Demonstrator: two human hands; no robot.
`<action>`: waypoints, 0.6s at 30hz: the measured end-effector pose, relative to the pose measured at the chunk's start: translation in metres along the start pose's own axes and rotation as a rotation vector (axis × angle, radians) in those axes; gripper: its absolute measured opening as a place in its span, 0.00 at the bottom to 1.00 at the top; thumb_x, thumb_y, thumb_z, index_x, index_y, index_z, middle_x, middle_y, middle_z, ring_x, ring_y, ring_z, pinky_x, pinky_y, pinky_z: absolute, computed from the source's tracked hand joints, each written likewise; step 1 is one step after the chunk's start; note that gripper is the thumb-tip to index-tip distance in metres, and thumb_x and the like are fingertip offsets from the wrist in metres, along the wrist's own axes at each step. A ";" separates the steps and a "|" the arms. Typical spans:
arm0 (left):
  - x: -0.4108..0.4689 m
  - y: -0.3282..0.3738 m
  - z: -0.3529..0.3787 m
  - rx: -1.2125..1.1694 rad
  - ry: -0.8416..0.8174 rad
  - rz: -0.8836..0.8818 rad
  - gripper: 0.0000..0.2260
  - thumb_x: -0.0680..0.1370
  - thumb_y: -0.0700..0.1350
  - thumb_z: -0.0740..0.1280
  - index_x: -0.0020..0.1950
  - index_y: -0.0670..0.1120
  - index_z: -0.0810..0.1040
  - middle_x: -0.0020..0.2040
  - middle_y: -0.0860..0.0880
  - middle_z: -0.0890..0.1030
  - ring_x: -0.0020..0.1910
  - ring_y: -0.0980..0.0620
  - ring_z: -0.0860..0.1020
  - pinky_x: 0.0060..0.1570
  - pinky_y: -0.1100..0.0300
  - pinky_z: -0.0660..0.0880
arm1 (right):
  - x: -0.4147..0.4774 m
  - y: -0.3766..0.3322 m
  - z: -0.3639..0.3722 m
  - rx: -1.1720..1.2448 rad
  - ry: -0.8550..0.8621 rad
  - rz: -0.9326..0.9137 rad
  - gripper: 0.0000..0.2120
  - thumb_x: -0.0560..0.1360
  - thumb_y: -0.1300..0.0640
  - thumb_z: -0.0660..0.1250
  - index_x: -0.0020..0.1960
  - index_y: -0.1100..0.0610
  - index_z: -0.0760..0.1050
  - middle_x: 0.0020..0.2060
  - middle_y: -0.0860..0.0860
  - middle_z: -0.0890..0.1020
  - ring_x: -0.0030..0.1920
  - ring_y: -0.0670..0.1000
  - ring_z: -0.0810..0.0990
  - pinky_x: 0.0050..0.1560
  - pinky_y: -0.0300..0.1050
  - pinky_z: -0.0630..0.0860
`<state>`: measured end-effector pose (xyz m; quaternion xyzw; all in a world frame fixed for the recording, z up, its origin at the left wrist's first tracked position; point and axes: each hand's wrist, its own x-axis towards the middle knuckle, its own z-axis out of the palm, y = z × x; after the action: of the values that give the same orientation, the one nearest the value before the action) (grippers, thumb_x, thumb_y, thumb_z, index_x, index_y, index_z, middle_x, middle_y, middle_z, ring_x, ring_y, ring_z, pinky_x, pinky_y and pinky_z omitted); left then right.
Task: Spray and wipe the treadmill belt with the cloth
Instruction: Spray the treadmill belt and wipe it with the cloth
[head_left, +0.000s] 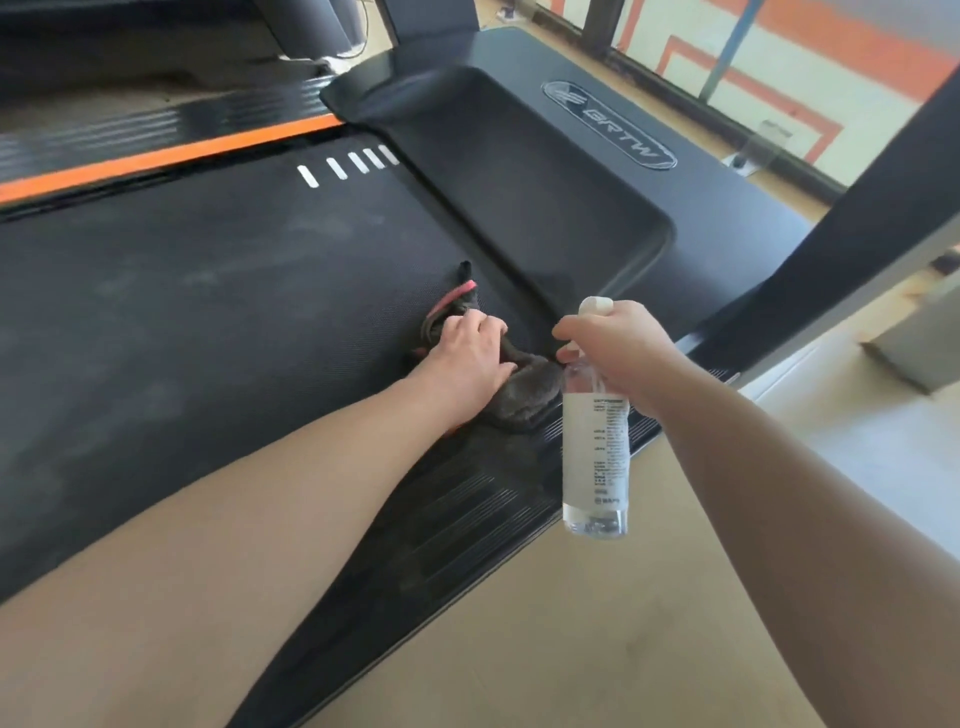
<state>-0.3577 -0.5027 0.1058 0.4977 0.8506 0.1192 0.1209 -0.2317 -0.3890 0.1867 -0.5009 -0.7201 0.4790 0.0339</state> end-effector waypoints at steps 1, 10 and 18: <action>0.007 -0.005 0.001 0.042 0.030 0.020 0.27 0.84 0.54 0.61 0.78 0.42 0.60 0.75 0.43 0.63 0.75 0.43 0.59 0.73 0.53 0.55 | 0.002 0.001 0.000 0.015 0.007 -0.008 0.13 0.65 0.47 0.72 0.43 0.56 0.77 0.34 0.50 0.88 0.42 0.54 0.88 0.52 0.61 0.85; 0.027 -0.015 0.019 0.177 -0.069 -0.161 0.44 0.79 0.72 0.44 0.82 0.40 0.40 0.83 0.42 0.38 0.80 0.36 0.37 0.78 0.39 0.41 | 0.009 0.002 0.003 -0.234 0.021 -0.033 0.31 0.76 0.34 0.57 0.32 0.57 0.82 0.31 0.52 0.84 0.31 0.55 0.82 0.36 0.43 0.77; -0.017 0.000 0.014 0.012 -0.163 -0.272 0.41 0.79 0.72 0.45 0.83 0.48 0.40 0.82 0.49 0.34 0.80 0.37 0.34 0.74 0.33 0.36 | -0.007 -0.007 0.023 -0.123 -0.085 -0.015 0.29 0.77 0.35 0.60 0.33 0.55 0.83 0.31 0.50 0.83 0.35 0.53 0.82 0.38 0.44 0.75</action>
<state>-0.3452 -0.5163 0.0941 0.3868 0.8981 0.0559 0.2017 -0.2452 -0.4095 0.1826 -0.4760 -0.7525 0.4545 -0.0240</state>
